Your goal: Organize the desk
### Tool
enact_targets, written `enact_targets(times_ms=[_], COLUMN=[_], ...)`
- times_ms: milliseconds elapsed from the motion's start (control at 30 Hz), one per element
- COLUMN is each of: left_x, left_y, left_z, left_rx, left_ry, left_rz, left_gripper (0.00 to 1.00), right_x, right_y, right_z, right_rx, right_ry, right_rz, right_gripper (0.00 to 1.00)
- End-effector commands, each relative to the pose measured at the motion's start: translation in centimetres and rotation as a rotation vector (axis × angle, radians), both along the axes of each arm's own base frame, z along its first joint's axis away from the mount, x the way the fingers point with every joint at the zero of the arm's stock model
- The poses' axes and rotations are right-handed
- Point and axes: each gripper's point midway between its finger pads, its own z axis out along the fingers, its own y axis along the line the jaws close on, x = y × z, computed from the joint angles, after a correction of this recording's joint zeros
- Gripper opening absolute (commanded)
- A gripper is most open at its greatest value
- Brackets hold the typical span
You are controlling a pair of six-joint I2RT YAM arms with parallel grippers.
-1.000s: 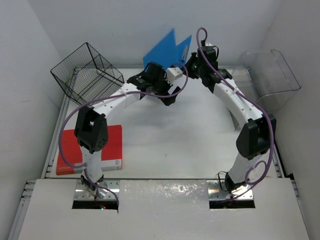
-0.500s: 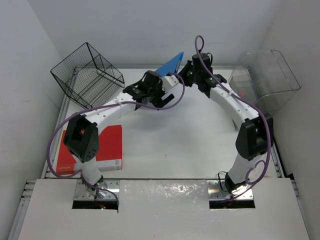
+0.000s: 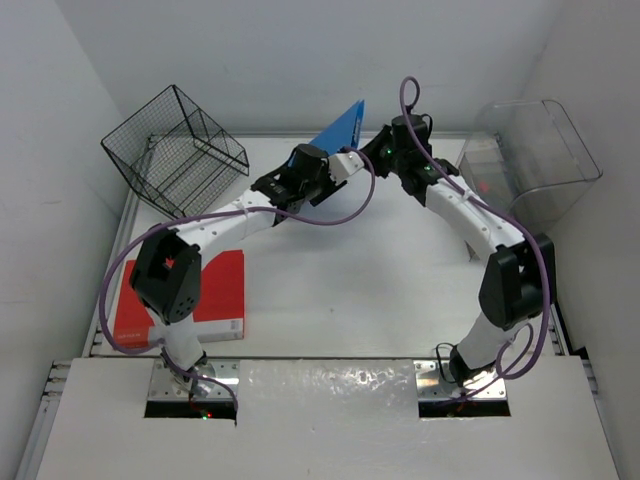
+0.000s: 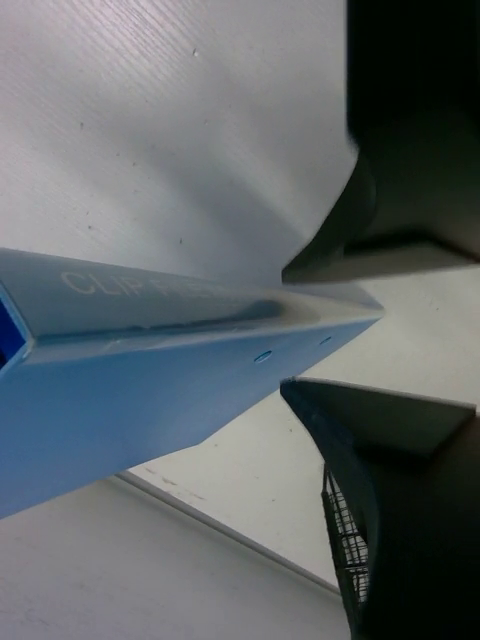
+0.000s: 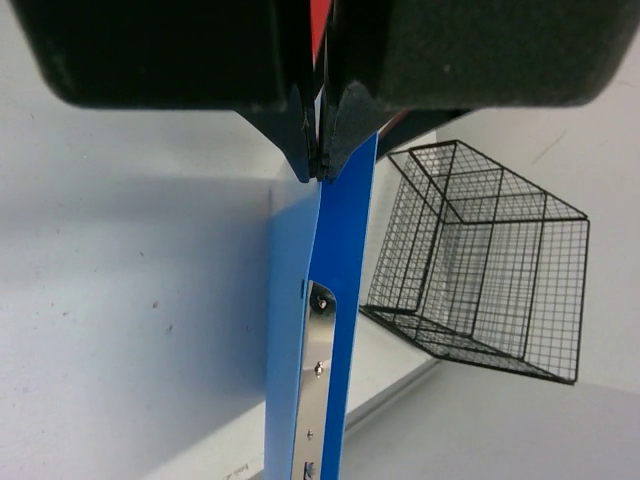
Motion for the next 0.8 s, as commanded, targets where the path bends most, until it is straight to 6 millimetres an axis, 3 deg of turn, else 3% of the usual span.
enact_targets(times_ms=[0,33,100,233,333,400,467,500,567,767], left_x=[2.0,2.0,1.8,1.6,1.3,1.4,2.2,2.6,3.2,4.0], left_y=[-1.0,-1.1,-1.5,-2.3,-2.9,-3.3,-3.4,-3.5,-4.3,-5.7], left_z=[2.8,2.7,2.3,1.5,1.2,1.5,2.2,2.7,3.0,1.5], left_rx=[-0.056,-0.057,-0.057,-0.065,-0.078,-0.087,-0.098,-0.105,-0.115,-0.114], left_ry=[-0.095,-0.092,-0.079,-0.055,-0.034,-0.036,-0.068,-0.090,-0.090,-0.048], left_rz=[0.032,0.024,-0.001,-0.037,-0.070,-0.084,-0.066,-0.054,-0.069,-0.097], left_gripper=[0.37,0.29,0.29,0.53,0.65,0.67,0.63,0.54,0.51,0.44], right_x=[-2.3,-2.6,-2.7,-3.1,-2.9,-3.0,-3.2,-3.4,-3.8,-4.0], right_y=[3.1,3.0,3.2,3.0,3.0,3.3,3.6,3.8,3.9,4.1], right_z=[5.8,5.3,5.2,4.8,5.8,6.0,5.8,5.5,5.1,5.3], right_rx=[0.119,0.121,0.140,0.159,0.173,0.182,0.187,0.192,0.205,0.220], right_ry=[-0.131,-0.125,-0.124,-0.113,-0.141,-0.143,-0.138,-0.128,-0.121,-0.124], right_rz=[0.124,0.126,0.127,0.117,0.112,0.120,0.128,0.135,0.137,0.138], right_gripper=[0.00,0.00,0.00,0.00,0.00,0.00,0.00,0.00,0.00,0.00])
